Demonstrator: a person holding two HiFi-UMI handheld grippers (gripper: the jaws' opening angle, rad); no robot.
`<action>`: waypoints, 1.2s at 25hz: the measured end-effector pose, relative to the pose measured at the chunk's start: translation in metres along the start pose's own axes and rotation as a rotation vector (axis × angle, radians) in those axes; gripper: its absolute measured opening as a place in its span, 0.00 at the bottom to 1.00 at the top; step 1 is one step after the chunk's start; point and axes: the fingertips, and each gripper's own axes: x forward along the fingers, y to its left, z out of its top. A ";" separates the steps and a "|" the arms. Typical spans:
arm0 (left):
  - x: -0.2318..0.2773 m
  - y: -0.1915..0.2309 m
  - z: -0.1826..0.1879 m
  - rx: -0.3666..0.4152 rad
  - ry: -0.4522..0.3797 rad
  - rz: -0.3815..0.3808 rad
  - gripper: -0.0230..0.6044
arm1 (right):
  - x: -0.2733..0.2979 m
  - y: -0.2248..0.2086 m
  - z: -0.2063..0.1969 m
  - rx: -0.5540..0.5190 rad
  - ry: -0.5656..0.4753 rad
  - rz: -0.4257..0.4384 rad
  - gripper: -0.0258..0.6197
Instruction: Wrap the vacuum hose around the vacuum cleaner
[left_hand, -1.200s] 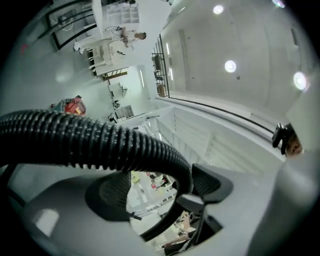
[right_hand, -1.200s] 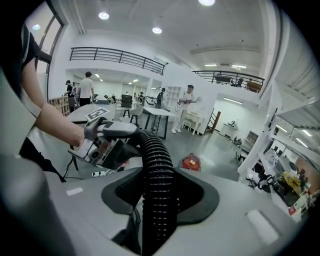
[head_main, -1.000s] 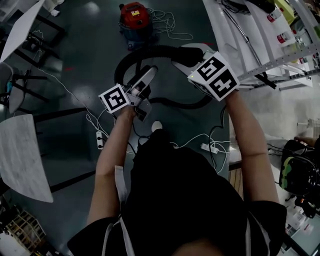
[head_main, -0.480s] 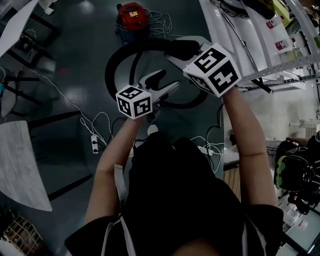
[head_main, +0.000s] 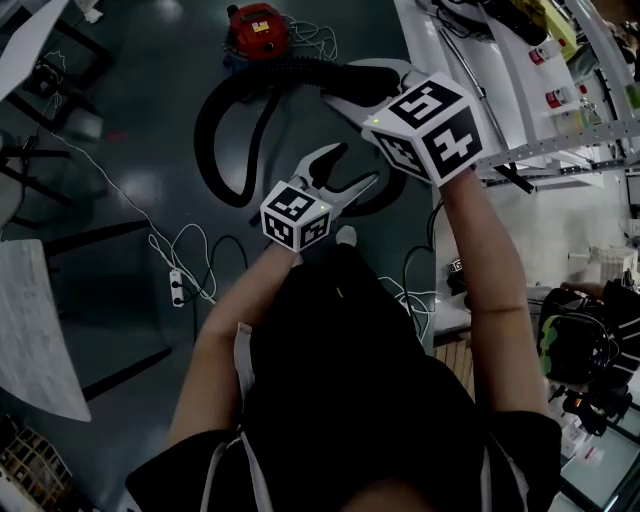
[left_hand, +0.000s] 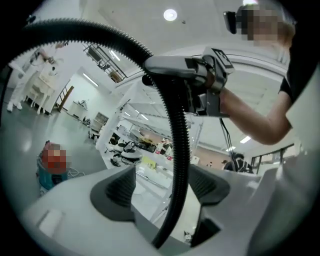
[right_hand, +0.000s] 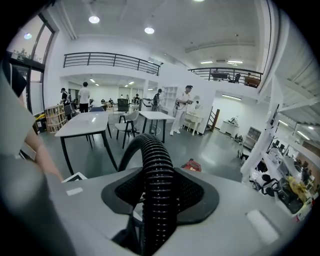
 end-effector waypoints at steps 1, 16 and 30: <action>0.002 0.001 0.000 0.027 -0.005 0.018 0.55 | 0.001 -0.001 -0.001 0.002 -0.004 0.006 0.32; 0.065 0.028 0.008 0.056 -0.129 0.164 0.55 | 0.012 -0.064 0.000 0.074 -0.088 0.099 0.32; 0.115 0.045 0.005 0.044 -0.180 0.145 0.55 | 0.002 -0.136 -0.008 0.202 -0.152 0.073 0.32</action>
